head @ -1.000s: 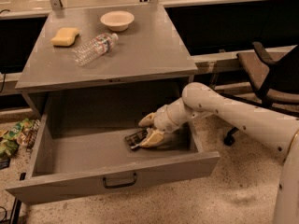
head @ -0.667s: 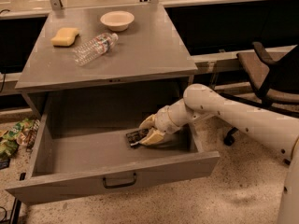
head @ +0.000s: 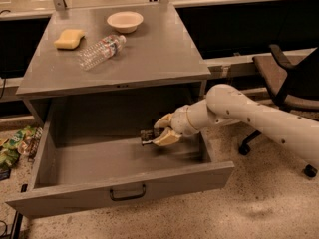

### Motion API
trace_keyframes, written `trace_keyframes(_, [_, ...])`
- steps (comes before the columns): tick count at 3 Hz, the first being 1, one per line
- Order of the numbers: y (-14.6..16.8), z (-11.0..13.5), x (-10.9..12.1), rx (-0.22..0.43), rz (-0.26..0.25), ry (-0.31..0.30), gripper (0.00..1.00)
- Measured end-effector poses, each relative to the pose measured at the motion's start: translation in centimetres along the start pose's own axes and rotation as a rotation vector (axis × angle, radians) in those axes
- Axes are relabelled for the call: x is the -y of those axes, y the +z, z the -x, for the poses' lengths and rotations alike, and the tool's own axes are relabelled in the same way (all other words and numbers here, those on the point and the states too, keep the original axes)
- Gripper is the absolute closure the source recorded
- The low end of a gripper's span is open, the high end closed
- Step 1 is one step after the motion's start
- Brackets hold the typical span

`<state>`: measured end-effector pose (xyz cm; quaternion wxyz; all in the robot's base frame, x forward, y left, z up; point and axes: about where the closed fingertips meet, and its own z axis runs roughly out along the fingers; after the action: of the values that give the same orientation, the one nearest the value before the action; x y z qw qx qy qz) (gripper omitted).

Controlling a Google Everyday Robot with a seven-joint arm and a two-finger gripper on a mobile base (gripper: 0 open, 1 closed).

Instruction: Pick rxbar chocolate from top drawer and place on counter

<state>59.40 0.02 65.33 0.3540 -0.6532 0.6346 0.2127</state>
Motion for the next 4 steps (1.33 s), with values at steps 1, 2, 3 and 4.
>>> trace_keyframes(1, [-4.4,4.4,1.8,0.016,-0.078,0.007,1.00])
trace_keyframes(2, [-7.5,7.7,3.0,0.059,-0.079,0.036,1.00])
trace_keyframes(3, [-11.1,11.6,3.9,0.130,-0.114,0.006,1.00])
trace_keyframes(4, [-11.1,11.6,3.9,0.130,-0.114,0.006,1.00])
